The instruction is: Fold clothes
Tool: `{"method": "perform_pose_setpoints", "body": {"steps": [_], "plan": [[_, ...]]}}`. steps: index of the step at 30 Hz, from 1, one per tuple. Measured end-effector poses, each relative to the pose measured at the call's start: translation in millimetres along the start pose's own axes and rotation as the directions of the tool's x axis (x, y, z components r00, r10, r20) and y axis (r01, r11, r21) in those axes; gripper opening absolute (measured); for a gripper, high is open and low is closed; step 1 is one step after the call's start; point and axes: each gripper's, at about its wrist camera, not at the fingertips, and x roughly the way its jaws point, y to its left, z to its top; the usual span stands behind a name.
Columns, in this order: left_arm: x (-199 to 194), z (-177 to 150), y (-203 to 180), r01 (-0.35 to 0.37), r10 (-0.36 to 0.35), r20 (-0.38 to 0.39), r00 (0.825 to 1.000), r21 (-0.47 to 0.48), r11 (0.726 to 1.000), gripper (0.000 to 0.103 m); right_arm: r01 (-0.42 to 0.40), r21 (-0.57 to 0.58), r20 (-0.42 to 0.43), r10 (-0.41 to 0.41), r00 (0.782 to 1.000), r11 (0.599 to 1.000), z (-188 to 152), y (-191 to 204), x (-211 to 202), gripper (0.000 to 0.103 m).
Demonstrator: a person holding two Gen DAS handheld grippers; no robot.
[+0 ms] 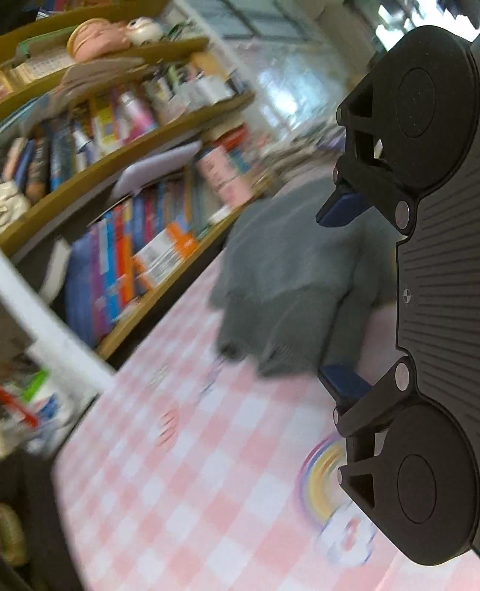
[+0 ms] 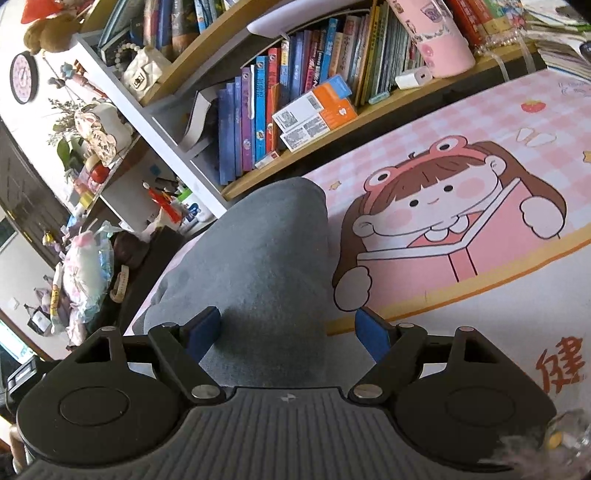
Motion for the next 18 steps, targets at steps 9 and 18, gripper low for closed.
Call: {"method": "perform_pose_setpoints", "body": {"steps": [9, 18], "plan": [[40.7, 7.2, 3.8, 0.045, -0.042, 0.02, 0.999, -0.162, 0.986, 0.092, -0.006, 0.005, -0.015, 0.006, 1.0, 1.0, 0.4, 0.6, 1.7, 0.079], [68.6, 19.8, -4.6, 0.036, -0.028, 0.063, 0.998, -0.123, 0.992, 0.086, -0.033, 0.054, -0.045, 0.036, 0.998, 0.998, -3.2, 0.1, 11.0, 0.07]]}}
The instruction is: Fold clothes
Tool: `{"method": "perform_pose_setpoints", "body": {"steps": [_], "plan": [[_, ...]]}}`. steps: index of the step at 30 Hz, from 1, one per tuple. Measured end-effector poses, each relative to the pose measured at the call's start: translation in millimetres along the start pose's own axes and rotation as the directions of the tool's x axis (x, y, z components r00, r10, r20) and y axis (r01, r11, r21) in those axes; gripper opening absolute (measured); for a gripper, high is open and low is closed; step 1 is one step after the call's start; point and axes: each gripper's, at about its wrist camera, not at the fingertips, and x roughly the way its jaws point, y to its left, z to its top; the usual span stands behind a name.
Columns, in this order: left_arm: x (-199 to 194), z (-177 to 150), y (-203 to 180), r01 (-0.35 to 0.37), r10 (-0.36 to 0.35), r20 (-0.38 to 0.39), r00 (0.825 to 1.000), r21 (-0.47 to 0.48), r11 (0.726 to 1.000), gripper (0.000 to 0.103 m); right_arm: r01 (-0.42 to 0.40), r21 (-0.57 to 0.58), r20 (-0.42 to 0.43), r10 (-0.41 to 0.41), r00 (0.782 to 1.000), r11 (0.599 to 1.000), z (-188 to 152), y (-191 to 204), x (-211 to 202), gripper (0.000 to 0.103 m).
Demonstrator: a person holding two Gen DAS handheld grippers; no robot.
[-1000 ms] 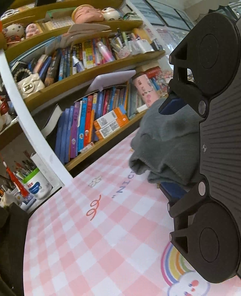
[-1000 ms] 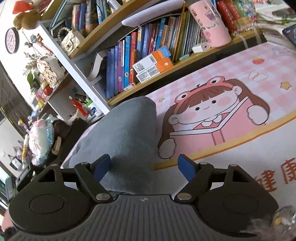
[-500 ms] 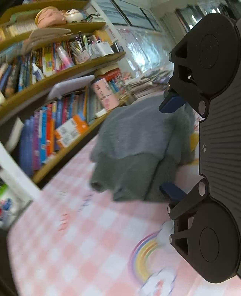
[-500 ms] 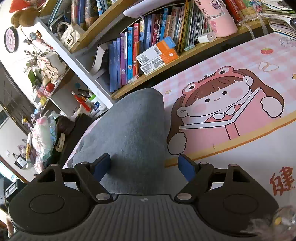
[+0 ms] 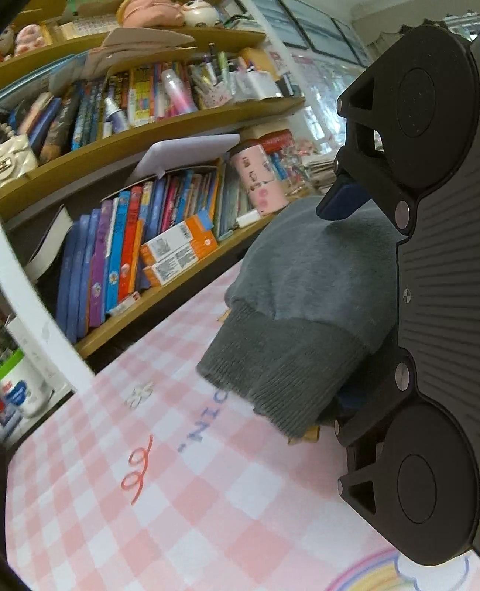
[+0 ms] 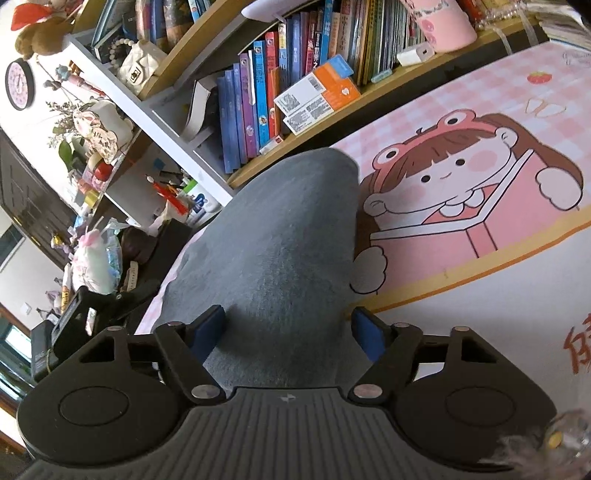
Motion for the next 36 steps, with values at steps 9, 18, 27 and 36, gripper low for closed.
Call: {"method": "perform_pose_setpoints", "body": {"steps": [9, 18, 27, 36], "plan": [[-13.7, -16.1, -17.2, 0.045, -0.051, 0.042, 0.998, 0.143, 0.989, 0.04, 0.036, -0.041, 0.074, -0.033, 0.997, 0.999, 4.9, 1.4, -5.7, 0.04], [-7.5, -11.6, -5.1, 0.049, -0.049, 0.006, 0.999, 0.045, 0.998, 0.062, 0.035, 0.033, 0.04, -0.036, 0.999, 0.999, 9.7, -11.8, -1.1, 0.054], [-29.6, -11.1, 7.9, 0.028, -0.028, -0.021, 0.999, 0.001, 1.0, 0.077, 0.04, 0.051, 0.034, -0.041, 0.999, 0.998, 6.6, -15.3, 0.2, 0.06], [-14.4, -16.5, -1.2, 0.061, -0.062, -0.103, 0.993, -0.019, 0.998, 0.081, 0.045, 0.045, 0.028, -0.047, 0.999, 0.998, 6.3, -14.2, 1.2, 0.063]]}}
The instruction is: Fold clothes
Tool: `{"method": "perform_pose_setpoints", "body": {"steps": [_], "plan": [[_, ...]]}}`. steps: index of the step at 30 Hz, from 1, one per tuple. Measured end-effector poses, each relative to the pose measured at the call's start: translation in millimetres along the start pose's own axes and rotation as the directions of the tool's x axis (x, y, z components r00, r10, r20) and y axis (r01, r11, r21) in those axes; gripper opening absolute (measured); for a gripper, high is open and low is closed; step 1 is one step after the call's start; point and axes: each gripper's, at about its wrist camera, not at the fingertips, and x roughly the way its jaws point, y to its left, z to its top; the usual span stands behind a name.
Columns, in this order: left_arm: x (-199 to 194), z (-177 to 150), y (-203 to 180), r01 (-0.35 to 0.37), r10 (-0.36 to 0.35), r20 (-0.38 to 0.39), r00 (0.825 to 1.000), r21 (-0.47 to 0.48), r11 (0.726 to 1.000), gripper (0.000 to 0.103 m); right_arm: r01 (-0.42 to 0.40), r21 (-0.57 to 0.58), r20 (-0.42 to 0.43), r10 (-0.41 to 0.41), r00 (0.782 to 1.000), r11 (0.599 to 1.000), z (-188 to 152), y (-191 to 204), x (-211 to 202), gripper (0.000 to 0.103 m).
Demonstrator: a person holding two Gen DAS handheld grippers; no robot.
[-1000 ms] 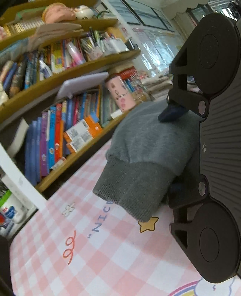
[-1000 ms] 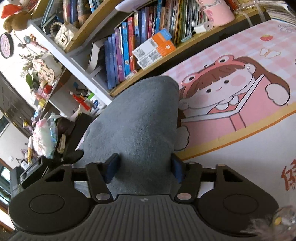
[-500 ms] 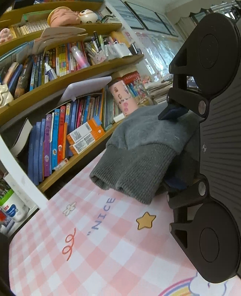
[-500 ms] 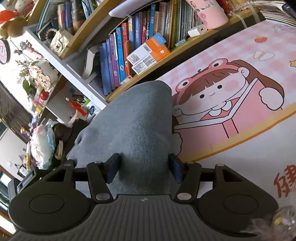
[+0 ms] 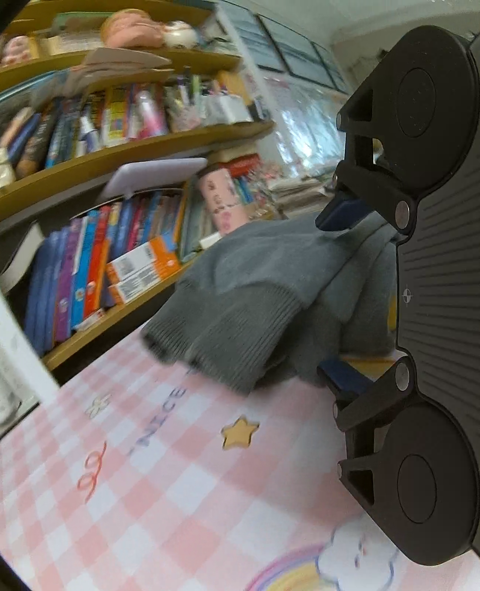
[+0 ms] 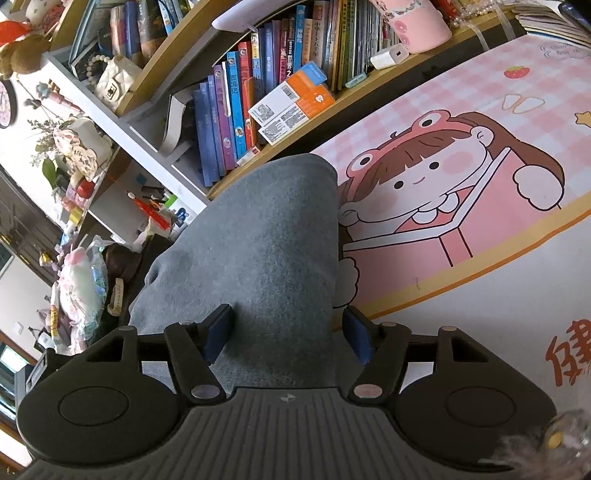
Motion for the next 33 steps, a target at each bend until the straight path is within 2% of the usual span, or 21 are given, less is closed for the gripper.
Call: {"method": "perform_pose_setpoints", "body": {"steps": [2, 3, 5, 11, 13, 14, 15, 18, 20, 22, 24, 26, 28, 30, 33], "plan": [[9.8, 0.6, -6.8, -0.016, 0.016, -0.019, 1.0, 0.006, 1.0, 0.083, -0.002, 0.0, -0.001, 0.002, 1.0, 1.0, 0.1, -0.3, 0.2, 0.063], [13.5, 1.0, -9.6, -0.02, 0.02, -0.024, 0.999, 0.005, 1.0, 0.09, -0.004, -0.002, -0.004, 0.004, 1.0, 1.0, -0.1, 0.4, 0.7, 0.063], [19.5, 1.4, -15.7, -0.02, 0.02, -0.034, 0.999, 0.012, 1.0, 0.097, -0.008, -0.006, -0.008, 0.008, 1.0, 1.0, -0.8, 2.0, 2.3, 0.063], [26.2, -0.7, -21.5, -0.049, 0.049, -0.006, 0.999, 0.062, 0.997, 0.097, -0.015, -0.012, -0.016, 0.015, 1.0, 1.0, -3.0, 4.9, 6.8, 0.064], [26.7, -1.8, -21.3, -0.061, 0.061, 0.01, 0.998, 0.068, 0.996, 0.094, -0.013, -0.016, -0.016, 0.012, 1.0, 1.0, -3.2, 5.5, 7.1, 0.062], [27.3, -2.1, -20.8, -0.07, 0.069, 0.017, 0.997, 0.069, 0.995, 0.087, -0.011, -0.019, -0.016, 0.011, 1.0, 1.0, -3.3, 5.8, 7.3, 0.061], [27.8, -2.4, -20.4, -0.077, 0.076, 0.024, 0.997, 0.072, 0.994, 0.076, -0.009, -0.028, -0.014, 0.009, 1.0, 1.0, -3.1, 7.1, 7.3, 0.058], [27.3, -4.5, -23.5, -0.09, 0.084, 0.054, 0.995, 0.111, 0.99, 0.052, -0.003, -0.087, 0.01, 0.004, 1.0, 0.996, -3.2, 15.9, 4.7, 0.045], [25.9, -9.0, -34.1, -0.116, 0.1, 0.085, 0.991, 0.205, 0.972, 0.049, -0.011, -0.13, 0.031, 0.015, 0.999, 0.991, -3.9, 21.5, 1.8, 0.039], [26.1, -8.2, -35.6, -0.118, 0.101, 0.083, 0.991, 0.226, 0.967, 0.049, -0.014, -0.132, 0.035, 0.019, 0.999, 0.991, -3.6, 20.6, 1.4, 0.038], [26.3, -3.6, -28.9, -0.093, 0.084, 0.055, 0.995, 0.187, 0.978, 0.052, -0.023, -0.099, 0.025, 0.026, 0.999, 0.995, -1.4, 15.0, 3.0, 0.039], [27.3, 1.0, -24.9, -0.077, 0.073, 0.032, 0.997, 0.156, 0.985, 0.056, -0.022, -0.069, 0.008, 0.023, 1.0, 0.997, 1.3, 11.4, 5.1, 0.043], [30.2, 4.2, -21.3, -0.065, 0.063, 0.013, 0.998, 0.121, 0.991, 0.063, -0.016, -0.047, -0.012, 0.015, 1.0, 0.999, 4.3, 8.8, 7.9, 0.052], [33.4, 7.4, -17.4, -0.053, 0.053, 0.0, 0.999, 0.087, 0.995, 0.068, -0.022, -0.011, -0.034, 0.021, 0.999, 1.0, 6.7, 5.0, 11.5, 0.055], [37.8, 11.7, -14.5, -0.047, 0.047, -0.005, 0.999, 0.056, 0.997, 0.069, -0.058, 0.081, -0.071, 0.064, 0.995, 0.995, 6.9, -3.9, 18.0, 0.056]]}}
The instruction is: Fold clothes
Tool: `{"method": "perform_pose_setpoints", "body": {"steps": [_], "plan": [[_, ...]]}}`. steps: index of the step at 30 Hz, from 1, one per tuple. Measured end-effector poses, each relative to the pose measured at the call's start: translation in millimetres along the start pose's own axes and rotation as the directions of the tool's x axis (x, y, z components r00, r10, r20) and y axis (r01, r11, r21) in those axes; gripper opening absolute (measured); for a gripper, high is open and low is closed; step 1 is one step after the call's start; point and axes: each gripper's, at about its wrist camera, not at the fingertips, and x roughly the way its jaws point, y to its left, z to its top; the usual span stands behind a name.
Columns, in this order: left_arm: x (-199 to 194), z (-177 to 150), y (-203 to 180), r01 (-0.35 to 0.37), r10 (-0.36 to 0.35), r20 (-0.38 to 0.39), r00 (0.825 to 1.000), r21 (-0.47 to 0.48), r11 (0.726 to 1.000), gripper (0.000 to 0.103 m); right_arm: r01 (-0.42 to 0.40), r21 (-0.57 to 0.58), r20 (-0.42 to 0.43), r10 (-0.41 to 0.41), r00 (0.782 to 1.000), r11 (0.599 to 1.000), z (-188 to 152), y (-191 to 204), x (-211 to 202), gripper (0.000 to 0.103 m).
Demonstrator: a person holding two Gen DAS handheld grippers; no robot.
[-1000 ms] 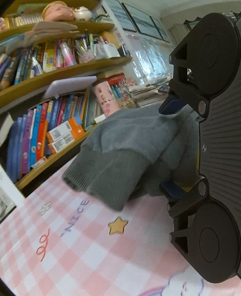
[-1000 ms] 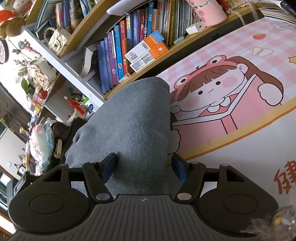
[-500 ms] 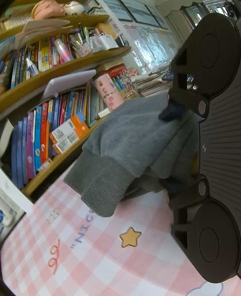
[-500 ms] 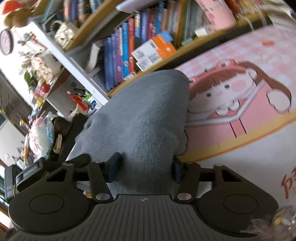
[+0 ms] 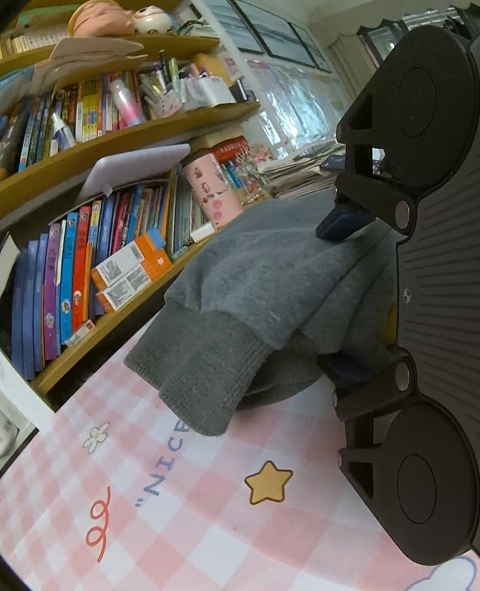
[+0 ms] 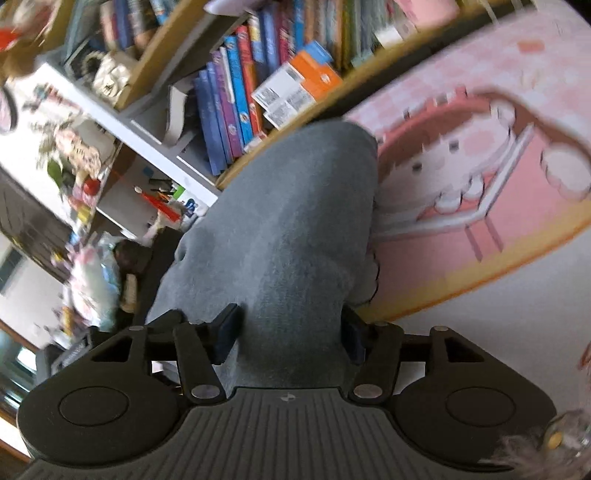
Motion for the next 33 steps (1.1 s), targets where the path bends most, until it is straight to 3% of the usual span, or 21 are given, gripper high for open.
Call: {"method": "perform_pose_setpoints", "body": {"steps": [4, 9, 12, 19, 33], "plan": [[4.4, -1.1, -4.1, -0.015, 0.015, 0.018, 1.0, 0.02, 1.0, 0.068, -0.014, 0.019, -0.011, 0.014, 1.0, 1.0, -1.9, -0.2, 2.2, 0.053], [-1.2, -6.3, -9.7, -0.004, 0.001, 0.042, 0.999, 0.068, 0.998, 0.05, 0.017, -0.134, 0.022, -0.014, 1.0, 0.991, -5.4, 19.4, -3.0, 0.038], [-6.1, -7.4, -13.2, 0.028, -0.033, 0.057, 0.998, 0.082, 0.996, 0.049, 0.032, -0.21, 0.058, -0.02, 0.998, 0.977, -6.5, 31.4, -8.7, 0.035], [-8.9, -4.9, -17.0, 0.079, -0.085, 0.077, 0.993, 0.081, 0.994, 0.049, 0.016, -0.256, 0.09, 0.008, 0.996, 0.967, -0.4, 39.0, -18.2, 0.034], [23.0, 34.5, -33.7, 0.076, -0.089, 0.092, 0.992, 0.137, 0.988, 0.049, -0.004, -0.286, 0.109, 0.036, 0.993, 0.958, 48.9, 40.1, 0.1, 0.034]]}}
